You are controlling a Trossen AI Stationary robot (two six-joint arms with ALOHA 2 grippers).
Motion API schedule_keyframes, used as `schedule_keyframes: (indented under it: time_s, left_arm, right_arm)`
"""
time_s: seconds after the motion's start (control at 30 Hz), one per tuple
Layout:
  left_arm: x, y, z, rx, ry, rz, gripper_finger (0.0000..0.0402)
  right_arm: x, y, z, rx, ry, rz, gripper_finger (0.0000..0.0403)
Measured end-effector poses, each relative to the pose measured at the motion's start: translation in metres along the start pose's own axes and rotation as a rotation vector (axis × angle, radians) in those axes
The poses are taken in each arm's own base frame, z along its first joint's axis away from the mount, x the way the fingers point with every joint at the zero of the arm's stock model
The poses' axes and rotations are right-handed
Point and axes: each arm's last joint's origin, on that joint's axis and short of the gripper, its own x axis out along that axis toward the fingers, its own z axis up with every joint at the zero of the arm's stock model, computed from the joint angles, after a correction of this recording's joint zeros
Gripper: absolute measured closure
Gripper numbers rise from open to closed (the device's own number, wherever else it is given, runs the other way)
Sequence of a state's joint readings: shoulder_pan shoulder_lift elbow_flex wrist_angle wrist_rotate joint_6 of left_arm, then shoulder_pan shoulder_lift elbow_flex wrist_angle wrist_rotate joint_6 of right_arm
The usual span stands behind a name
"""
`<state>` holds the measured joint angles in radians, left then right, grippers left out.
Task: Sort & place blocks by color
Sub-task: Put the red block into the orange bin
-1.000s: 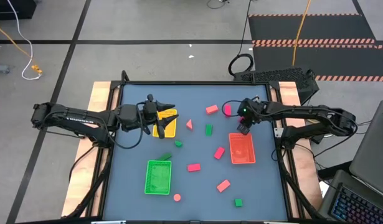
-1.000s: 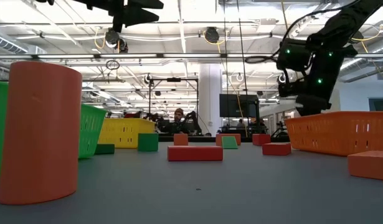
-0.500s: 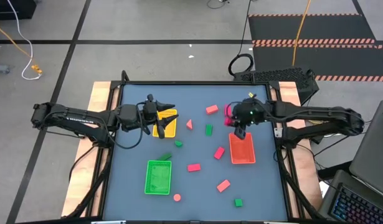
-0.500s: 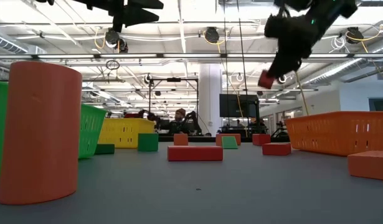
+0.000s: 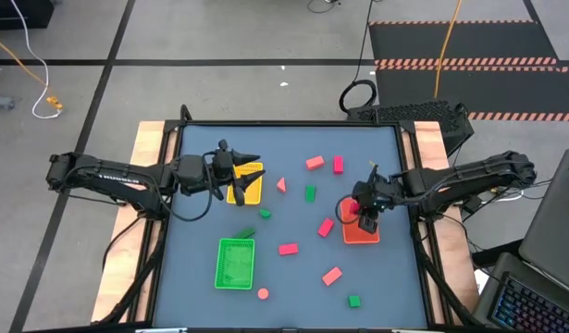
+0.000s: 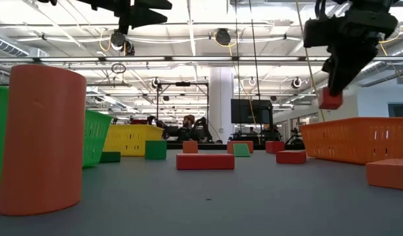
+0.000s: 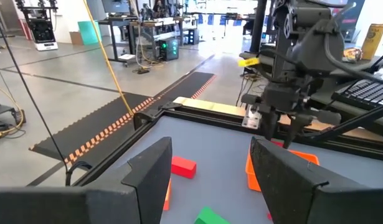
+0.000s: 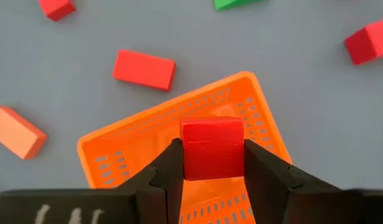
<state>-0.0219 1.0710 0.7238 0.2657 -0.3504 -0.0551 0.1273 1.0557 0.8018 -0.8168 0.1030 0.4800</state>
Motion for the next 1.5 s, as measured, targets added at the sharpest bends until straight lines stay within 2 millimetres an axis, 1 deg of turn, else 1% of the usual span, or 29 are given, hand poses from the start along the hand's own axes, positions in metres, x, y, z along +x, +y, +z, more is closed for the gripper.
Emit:
schedule_keyframes:
  time_s: [0.2,0.23,0.37,0.43,0.5,0.6,0.7,0.77,0.83,0.9,1.03,1.17,1.33,1.5]
  left_arm:
    - [0.000,0.000,0.000,-0.003,0.000,0.000,0.0181]
    - [0.000,0.000,0.000,-0.003,0.000,0.000,0.0181]
    - [0.000,0.000,0.000,-0.003,0.000,0.000,0.0181]
    - [0.000,0.000,0.000,-0.003,0.000,0.000,0.0181]
    - [0.000,0.000,0.000,-0.002,0.000,0.000,0.0181]
    - [0.000,0.000,0.000,-0.002,0.000,0.000,0.0181]
    - [0.000,0.000,0.000,-0.003,-0.001,0.000,0.0181]
    - [0.000,0.000,0.001,-0.005,-0.008,0.000,0.0181]
    - [0.000,0.000,0.002,-0.011,-0.023,-0.001,0.0181]
    - [0.000,0.000,0.003,-0.013,-0.030,-0.002,0.0181]
    - [0.000,0.000,0.003,-0.007,-0.033,-0.001,0.0181]
    - [0.000,0.001,0.003,-0.008,-0.033,0.001,0.0181]
    - [0.000,0.001,0.003,-0.009,-0.032,0.001,0.0181]
    - [0.000,0.001,0.002,-0.007,-0.021,0.002,0.0181]
  right_arm:
    - [0.010,-0.003,-0.010,0.030,0.035,-0.023,0.0277]
    - [0.011,-0.004,-0.011,0.030,0.040,-0.026,0.0262]
    - [0.014,-0.005,-0.013,0.031,0.050,-0.034,0.0165]
    - [0.014,-0.005,-0.013,0.031,0.037,-0.049,0.0125]
    - [0.014,-0.005,-0.012,0.028,0.023,-0.048,0.0097]
    - [0.014,-0.004,-0.007,0.005,-0.026,-0.049,0.0076]
    - [0.014,-0.008,0.002,0.004,-0.125,-0.095,0.0074]
    - [0.013,-0.013,0.011,0.027,-0.216,-0.163,0.0078]
    - [0.012,-0.022,0.020,0.089,-0.296,-0.238,0.0084]
    - [0.013,-0.035,0.029,0.150,-0.338,-0.260,0.0090]
    - [0.024,-0.062,0.041,0.245,-0.299,-0.247,0.0100]
    - [0.048,-0.088,0.047,0.311,-0.200,-0.248,0.0107]
    - [0.079,-0.109,0.055,0.344,-0.155,-0.233,0.0108]
    - [0.095,-0.124,0.064,0.365,-0.136,-0.260,0.0108]
